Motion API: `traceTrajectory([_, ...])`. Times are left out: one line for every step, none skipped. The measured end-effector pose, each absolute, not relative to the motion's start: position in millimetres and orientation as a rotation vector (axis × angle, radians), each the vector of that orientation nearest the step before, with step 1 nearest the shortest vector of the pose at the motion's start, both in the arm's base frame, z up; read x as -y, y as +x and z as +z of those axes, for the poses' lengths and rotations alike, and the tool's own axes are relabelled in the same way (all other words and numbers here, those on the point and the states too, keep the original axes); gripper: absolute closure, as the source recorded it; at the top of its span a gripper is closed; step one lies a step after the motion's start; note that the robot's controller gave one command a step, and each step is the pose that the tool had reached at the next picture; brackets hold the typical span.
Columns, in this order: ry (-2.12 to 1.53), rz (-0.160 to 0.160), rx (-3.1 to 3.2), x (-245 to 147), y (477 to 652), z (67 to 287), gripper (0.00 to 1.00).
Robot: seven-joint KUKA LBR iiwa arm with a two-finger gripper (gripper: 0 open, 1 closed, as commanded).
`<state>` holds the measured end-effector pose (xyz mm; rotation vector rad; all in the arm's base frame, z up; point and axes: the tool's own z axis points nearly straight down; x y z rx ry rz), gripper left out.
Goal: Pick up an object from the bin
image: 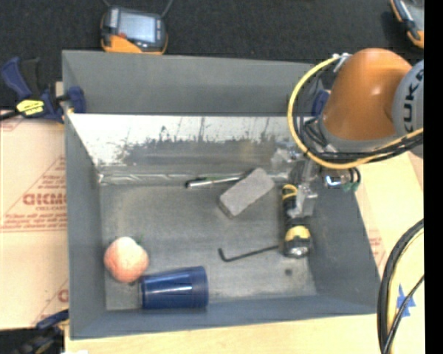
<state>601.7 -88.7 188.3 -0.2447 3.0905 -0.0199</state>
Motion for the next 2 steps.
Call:
traceTrajectory([-0.292,-0.035,-3.061,79,607.2,195,0.0])
traceTrajectory([-0.538,-0.035,-3.047,30,604.0,172,0.0])
